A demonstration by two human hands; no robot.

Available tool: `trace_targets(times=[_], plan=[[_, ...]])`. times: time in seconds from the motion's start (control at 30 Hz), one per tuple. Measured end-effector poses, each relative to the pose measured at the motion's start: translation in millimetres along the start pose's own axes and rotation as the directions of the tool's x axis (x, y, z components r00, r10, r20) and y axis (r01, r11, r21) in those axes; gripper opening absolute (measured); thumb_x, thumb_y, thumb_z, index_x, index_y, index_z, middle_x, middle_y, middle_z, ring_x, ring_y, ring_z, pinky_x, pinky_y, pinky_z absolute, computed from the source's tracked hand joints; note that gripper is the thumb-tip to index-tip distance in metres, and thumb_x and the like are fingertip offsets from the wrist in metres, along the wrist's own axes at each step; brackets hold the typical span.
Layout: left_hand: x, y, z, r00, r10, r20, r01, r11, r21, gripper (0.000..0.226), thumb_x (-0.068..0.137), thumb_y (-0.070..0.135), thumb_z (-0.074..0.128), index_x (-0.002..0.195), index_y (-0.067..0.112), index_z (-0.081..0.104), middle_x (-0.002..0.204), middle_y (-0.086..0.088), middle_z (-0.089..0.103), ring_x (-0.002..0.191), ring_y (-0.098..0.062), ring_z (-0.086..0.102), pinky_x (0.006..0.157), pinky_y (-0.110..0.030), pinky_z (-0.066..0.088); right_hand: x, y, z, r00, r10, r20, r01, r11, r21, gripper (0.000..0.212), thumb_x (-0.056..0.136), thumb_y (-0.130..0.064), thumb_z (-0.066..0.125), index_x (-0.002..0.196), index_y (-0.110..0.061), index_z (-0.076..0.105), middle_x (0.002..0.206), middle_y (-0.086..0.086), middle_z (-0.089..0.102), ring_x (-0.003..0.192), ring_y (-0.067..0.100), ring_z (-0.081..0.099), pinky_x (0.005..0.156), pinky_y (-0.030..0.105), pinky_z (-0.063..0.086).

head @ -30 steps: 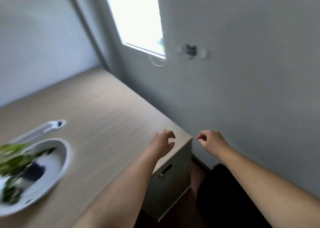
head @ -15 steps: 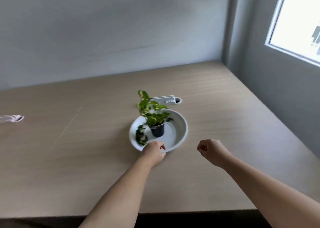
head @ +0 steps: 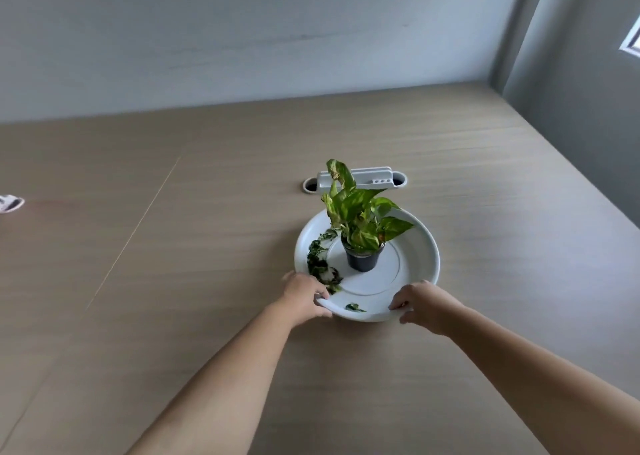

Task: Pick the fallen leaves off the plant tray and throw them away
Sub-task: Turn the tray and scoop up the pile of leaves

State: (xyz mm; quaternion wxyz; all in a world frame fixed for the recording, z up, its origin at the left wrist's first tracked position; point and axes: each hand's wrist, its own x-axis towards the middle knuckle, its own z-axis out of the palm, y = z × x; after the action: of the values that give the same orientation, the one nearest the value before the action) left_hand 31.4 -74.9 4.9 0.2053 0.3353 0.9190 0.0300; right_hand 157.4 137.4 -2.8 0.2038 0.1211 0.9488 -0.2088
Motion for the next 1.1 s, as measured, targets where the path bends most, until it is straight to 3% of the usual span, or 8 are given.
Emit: trace_targets(times=[0.2,0.3,0.43,0.57,0.7,0.87,1.03,1.1], plan=[[7,26,15,0.972,0.215,-0.092,-0.211,0.976,0.052,0.05,0.07,0.05,0.074,0.113,0.027,0.066,0.123,0.008,0.063,0.118,-0.015,0.052,0.1,-0.031,0.034,4,21,-23,0.988,0.017,-0.153,-0.069,0.937,-0.342,0.044,0.082,-0.009,0.054,0.12,-0.029,0.06,0.126,-0.003,0.062,0.122,0.022,0.05,0.108,0.032,0.036],[19,10,-4,0.986,0.166,-0.025,-0.164,0.984,0.074,0.063,0.06,0.055,0.079,0.115,0.028,0.063,0.127,0.006,0.059,0.121,-0.017,0.05,0.102,-0.033,0.039,2,-4,-15,0.997,-0.071,-0.021,0.063,0.962,-0.267,0.047,0.077,-0.013,0.061,0.122,-0.027,0.057,0.124,-0.001,0.059,0.115,0.022,0.055,0.096,0.036,0.048],[24,-12,-18,0.998,0.026,0.05,-0.031,0.994,0.101,0.051,0.062,0.051,0.08,0.106,0.029,0.068,0.115,0.005,0.066,0.114,-0.02,0.056,0.1,-0.033,0.039,4,-24,2,0.989,-0.14,0.038,0.144,0.974,-0.172,0.035,0.081,-0.01,0.059,0.114,-0.023,0.06,0.119,0.001,0.062,0.106,0.023,0.059,0.087,0.037,0.052],[14,-2,-8,1.0,0.004,0.008,-0.004,1.0,0.014,0.043,0.068,0.047,0.078,0.104,0.025,0.07,0.111,0.005,0.069,0.11,-0.018,0.058,0.1,-0.031,0.035,2,-9,-12,0.996,-0.079,0.034,0.083,0.984,-0.155,0.036,0.081,-0.009,0.065,0.115,-0.022,0.064,0.119,0.001,0.066,0.109,0.02,0.061,0.093,0.032,0.051],[4,23,13,0.998,0.048,-0.034,-0.051,0.995,-0.09,0.039,0.068,0.046,0.078,0.1,0.023,0.072,0.105,0.002,0.07,0.103,-0.017,0.061,0.094,-0.029,0.037,-1,13,-31,0.999,-0.003,-0.033,-0.005,0.97,-0.244,0.047,0.085,0.001,0.049,0.117,-0.029,0.063,0.123,0.002,0.062,0.109,0.024,0.061,0.091,0.033,0.051],[6,18,5,1.0,0.013,0.003,-0.013,0.994,-0.112,0.045,0.062,0.047,0.082,0.099,0.023,0.072,0.109,0.005,0.071,0.105,-0.016,0.062,0.098,-0.029,0.042,11,19,-42,0.989,0.072,-0.133,-0.089,0.988,-0.125,0.051,0.083,0.006,0.04,0.118,-0.024,0.062,0.125,0.007,0.06,0.109,0.029,0.06,0.092,0.037,0.052],[10,2,-11,0.997,-0.023,0.073,0.032,0.992,-0.126,0.042,0.064,0.038,0.084,0.101,0.021,0.073,0.11,0.002,0.072,0.108,-0.016,0.063,0.088,-0.023,0.042,28,10,-35,0.994,0.058,-0.097,-0.077,0.974,-0.213,0.026,0.083,-0.012,0.054,0.107,-0.016,0.064,0.113,0.007,0.065,0.098,0.028,0.063,0.079,0.034,0.055],[11,2,-13,0.996,-0.022,0.089,0.033,0.992,-0.12,0.042,0.064,0.036,0.084,0.102,0.02,0.073,0.111,0.002,0.071,0.108,-0.015,0.063,0.084,-0.022,0.04,32,5,-29,0.997,0.034,-0.065,-0.052,0.953,-0.297,0.022,0.082,-0.022,0.062,0.101,-0.011,0.064,0.106,0.007,0.067,0.096,0.027,0.063,0.075,0.031,0.046]])
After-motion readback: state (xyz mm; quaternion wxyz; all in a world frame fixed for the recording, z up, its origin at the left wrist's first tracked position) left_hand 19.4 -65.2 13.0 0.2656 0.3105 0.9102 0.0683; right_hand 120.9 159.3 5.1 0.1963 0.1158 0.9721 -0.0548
